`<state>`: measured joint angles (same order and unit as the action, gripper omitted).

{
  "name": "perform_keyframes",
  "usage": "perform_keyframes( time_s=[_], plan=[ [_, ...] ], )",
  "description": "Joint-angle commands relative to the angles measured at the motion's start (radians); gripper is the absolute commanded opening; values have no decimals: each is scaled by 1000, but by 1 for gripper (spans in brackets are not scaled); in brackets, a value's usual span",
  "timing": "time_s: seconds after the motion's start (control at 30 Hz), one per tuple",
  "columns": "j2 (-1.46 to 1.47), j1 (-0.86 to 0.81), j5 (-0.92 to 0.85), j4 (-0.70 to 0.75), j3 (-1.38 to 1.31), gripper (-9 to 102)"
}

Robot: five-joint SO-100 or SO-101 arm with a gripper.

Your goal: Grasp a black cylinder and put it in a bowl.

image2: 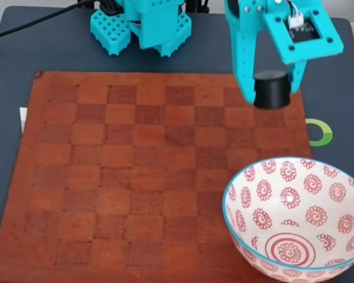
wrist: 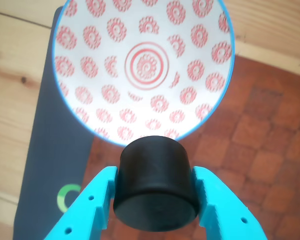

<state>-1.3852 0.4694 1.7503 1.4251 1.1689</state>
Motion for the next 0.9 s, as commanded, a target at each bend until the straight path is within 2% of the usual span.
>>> perform_keyframes(
  time_s=[0.0, 0.37, 0.5, 0.7, 0.87],
  plan=[
    [60, -9, -31, -15, -149, 16],
    [385, -12, -58, -5, -485, 16],
    [448, -5, -58, -6, -511, 17],
    [477, -2, -54, 2, -511, 30],
    [466, 0, -55, 14, -511, 29]
  ],
)
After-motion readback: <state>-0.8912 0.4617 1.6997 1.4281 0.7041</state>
